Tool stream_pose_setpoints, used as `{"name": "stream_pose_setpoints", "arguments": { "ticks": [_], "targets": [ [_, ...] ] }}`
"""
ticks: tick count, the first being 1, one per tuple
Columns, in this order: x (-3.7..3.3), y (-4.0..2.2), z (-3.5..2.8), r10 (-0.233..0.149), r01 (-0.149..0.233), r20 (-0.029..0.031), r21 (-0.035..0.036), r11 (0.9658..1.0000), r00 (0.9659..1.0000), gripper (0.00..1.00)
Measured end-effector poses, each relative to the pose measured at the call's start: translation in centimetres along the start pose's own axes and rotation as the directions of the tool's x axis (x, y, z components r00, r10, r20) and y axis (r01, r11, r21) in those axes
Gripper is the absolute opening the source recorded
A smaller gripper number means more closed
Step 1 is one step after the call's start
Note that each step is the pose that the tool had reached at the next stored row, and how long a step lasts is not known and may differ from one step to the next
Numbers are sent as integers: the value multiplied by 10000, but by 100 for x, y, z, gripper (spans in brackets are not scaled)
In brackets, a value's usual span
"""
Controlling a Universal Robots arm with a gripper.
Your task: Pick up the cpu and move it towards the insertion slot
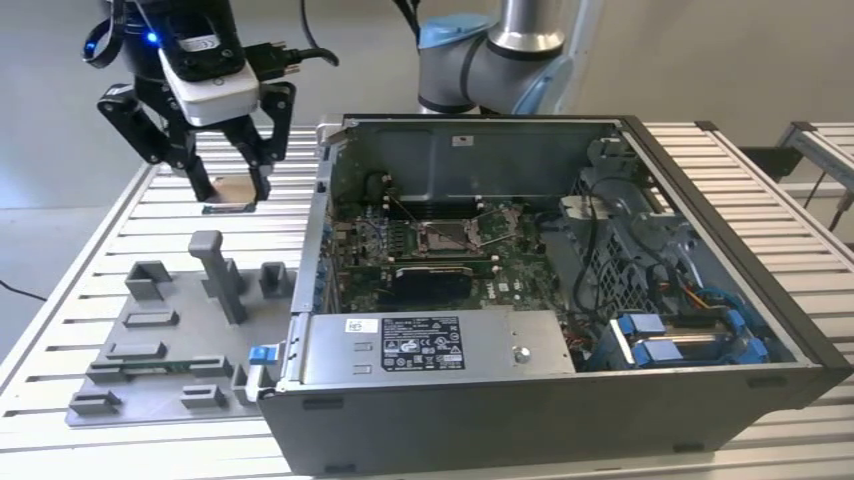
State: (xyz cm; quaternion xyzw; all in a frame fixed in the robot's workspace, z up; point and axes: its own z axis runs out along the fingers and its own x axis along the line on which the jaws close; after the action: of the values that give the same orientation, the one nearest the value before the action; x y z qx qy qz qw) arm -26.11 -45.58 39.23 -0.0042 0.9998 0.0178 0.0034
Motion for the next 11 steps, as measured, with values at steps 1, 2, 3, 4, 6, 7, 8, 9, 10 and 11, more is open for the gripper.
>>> {"name": "stream_pose_setpoints", "arguments": {
  "ticks": [1, 2, 3, 4, 6, 7, 8, 9, 10, 11],
  "targets": [
    [-42, 0, 0, 1, -1, 0, 0, 10000, 10000, 0],
    [-81, 0, 1, 1, -1, 0, 0, 10000, 10000, 0],
    [-122, -1, 1, 0, 0, 0, 0, 10000, 10000, 0],
    [-166, -1, 1, 0, 0, 1, 0, 10000, 10000, 0],
    [-248, -2, 2, 0, 0, 0, -1, 10000, 10000, 0],
    [-288, -2, 2, 1, -1, 0, 0, 10000, 10000, 0],
    [-329, -3, 2, 1, -1, 0, 0, 10000, 10000, 0],
    [-369, -3, 3, 1, -1, 0, 0, 10000, 10000, 0],
    [-413, -3, 3, 0, 0, 1, -1, 10000, 10000, 0],
    [-451, -4, 3, 0, 0, 0, 0, 10000, 10000, 0]
  ]
}}
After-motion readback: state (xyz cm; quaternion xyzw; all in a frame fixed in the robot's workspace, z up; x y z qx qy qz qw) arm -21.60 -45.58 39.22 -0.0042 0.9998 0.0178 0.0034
